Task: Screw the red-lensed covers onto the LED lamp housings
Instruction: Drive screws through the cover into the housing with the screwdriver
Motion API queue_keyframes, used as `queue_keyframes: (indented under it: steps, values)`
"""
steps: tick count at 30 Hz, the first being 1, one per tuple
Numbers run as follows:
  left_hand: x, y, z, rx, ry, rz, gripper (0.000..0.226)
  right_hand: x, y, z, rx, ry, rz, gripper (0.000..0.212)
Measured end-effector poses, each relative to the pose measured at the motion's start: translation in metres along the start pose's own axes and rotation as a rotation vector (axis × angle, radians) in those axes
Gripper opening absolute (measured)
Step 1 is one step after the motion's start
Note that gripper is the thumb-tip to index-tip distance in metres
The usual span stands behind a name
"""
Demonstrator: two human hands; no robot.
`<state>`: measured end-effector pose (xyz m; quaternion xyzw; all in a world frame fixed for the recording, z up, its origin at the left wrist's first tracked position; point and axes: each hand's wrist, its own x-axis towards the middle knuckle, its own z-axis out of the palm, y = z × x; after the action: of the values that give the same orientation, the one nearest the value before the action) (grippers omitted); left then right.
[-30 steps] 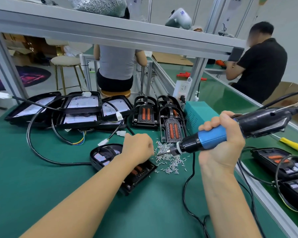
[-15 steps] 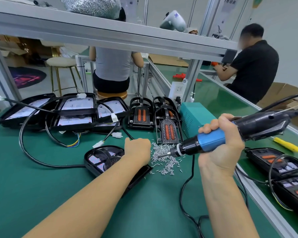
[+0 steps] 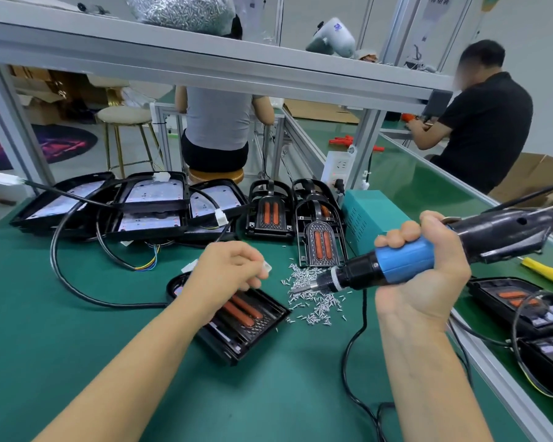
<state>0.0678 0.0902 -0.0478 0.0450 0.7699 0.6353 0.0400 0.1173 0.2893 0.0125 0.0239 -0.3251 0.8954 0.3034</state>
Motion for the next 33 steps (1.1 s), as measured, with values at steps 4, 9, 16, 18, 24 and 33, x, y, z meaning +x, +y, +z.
queue_keyframes:
  steps: [4,9,16,18,24,33]
  values:
    - [-0.032,-0.007,-0.019,-0.229,0.032,-0.107,0.011,-0.011,0.013,0.010,0.028,-0.040,0.062,0.010]
    - [-0.059,-0.009,-0.040,-0.340,0.094,-0.119,0.018,-0.024,0.026,0.025,0.048,-0.087,0.140,0.012]
    - [-0.082,-0.014,-0.056,-0.430,0.024,-0.191,0.005,-0.040,0.037,0.037,0.054,-0.129,0.196,0.011]
    - [-0.085,-0.016,-0.056,-0.451,0.026,-0.201,0.004,-0.044,0.038,0.039,0.050,-0.138,0.198,0.011]
    - [-0.093,-0.020,-0.052,-0.703,0.055,-0.314,0.018,-0.049,0.041,0.047,0.072,-0.149,0.207,0.013]
    - [-0.100,-0.024,-0.048,-0.750,0.029,-0.344,0.012,-0.054,0.043,0.051,0.066,-0.167,0.213,0.011]
